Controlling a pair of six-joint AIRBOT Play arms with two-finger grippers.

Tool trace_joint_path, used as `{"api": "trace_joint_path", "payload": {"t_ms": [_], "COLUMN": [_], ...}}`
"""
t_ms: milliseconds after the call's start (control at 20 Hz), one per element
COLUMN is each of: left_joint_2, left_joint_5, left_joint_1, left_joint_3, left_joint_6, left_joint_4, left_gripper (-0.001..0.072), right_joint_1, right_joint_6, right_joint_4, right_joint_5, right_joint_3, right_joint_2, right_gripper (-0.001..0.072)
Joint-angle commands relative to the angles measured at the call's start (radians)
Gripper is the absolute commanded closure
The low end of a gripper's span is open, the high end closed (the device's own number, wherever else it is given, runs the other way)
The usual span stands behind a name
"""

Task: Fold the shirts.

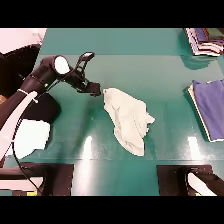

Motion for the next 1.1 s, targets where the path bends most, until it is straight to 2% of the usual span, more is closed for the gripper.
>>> {"api": "trace_joint_path", "payload": {"t_ms": [0, 250, 400, 550, 600, 750, 850, 900, 950, 1000, 1050], "left_joint_2": [-0.06, -0.19, -0.225, -0.245, -0.245, -0.23, -0.191, -0.157, -0.123, -0.092, -0.066], "left_joint_5": [0.156, 0.195, 0.222, 0.236, 0.235, 0.136, 0.063, 0.05, 0.034, 0.011, -0.012], "left_joint_1": [0.051, 0.045, 0.019, -0.014, -0.013, 0.051, 0.099, 0.117, 0.129, 0.134, 0.134], "left_joint_3": [-0.067, 0.008, 0.049, 0.056, 0.057, 0.107, 0.148, 0.151, 0.15, 0.15, 0.15], "left_joint_6": [0.09, 0.144, 0.153, 0.167, 0.183, 0.179, 0.178, 0.175, 0.17, 0.168, 0.168], "left_joint_4": [-0.211, -0.357, -0.359, -0.354, -0.346, -0.332, -0.272, -0.213, -0.159, -0.101, -0.04], "left_gripper": [0.0162, 0.0163, 0.0166, 0.0522, 0.0677, 0.068, 0.068, 0.068, 0.068, 0.0679, 0.0679], "right_joint_1": [0.0, 0.001, 0.001, 0.001, -0.001, -0.01, -0.01, -0.008, 0.001, 0.016, 0.042], "right_joint_6": [0.001, 0.047, 0.082, 0.106, 0.117, 0.133, 0.149, 0.158, 0.164, 0.163, 0.15], "right_joint_4": [0.002, 0.001, 0.001, 0.0, -0.013, -0.096, -0.1, -0.092, -0.083, -0.055, -0.017], "right_joint_5": [0.063, 0.139, 0.188, 0.198, 0.19, 0.18, 0.165, 0.161, 0.159, 0.158, 0.137], "right_joint_3": [0.0, 0.0, -0.001, -0.071, -0.125, -0.345, -0.508, -0.583, -0.661, -0.729, -0.8], "right_joint_2": [-0.033, -0.108, -0.155, -0.166, -0.152, -0.085, -0.047, -0.037, -0.031, -0.032, -0.035], "right_gripper": [0.0695, 0.0695, 0.0695, 0.0695, 0.0695, 0.0695, 0.0693, 0.0665, 0.0449, 0.0279, 0.0262]}}
